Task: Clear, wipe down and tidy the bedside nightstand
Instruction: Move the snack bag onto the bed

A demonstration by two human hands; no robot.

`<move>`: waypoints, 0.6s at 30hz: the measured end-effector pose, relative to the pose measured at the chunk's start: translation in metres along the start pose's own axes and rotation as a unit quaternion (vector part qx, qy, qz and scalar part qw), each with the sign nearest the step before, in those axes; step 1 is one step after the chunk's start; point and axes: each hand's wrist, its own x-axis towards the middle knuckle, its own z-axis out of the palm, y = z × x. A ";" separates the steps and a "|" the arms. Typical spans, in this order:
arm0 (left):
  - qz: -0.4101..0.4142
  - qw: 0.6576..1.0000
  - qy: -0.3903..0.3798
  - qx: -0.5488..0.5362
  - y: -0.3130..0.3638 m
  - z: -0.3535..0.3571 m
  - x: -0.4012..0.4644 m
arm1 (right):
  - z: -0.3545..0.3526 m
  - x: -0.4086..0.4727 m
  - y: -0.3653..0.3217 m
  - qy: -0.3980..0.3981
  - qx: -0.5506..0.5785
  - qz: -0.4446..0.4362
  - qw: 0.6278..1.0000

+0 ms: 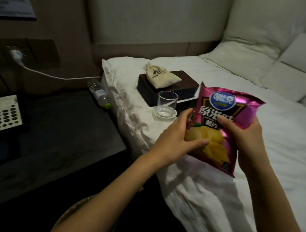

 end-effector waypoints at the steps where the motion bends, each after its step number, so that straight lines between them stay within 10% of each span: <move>1: 0.005 0.999 -0.008 0.036 0.001 0.008 -0.001 | -0.010 0.001 0.004 0.032 -0.019 0.013 0.999; 7: 0.082 0.974 -0.071 0.200 0.001 0.041 -0.008 | -0.028 0.003 0.018 0.171 -0.255 0.068 0.949; 18: 0.057 0.965 -0.094 0.239 -0.005 0.057 0.008 | -0.037 0.015 0.011 0.156 -0.401 0.129 0.894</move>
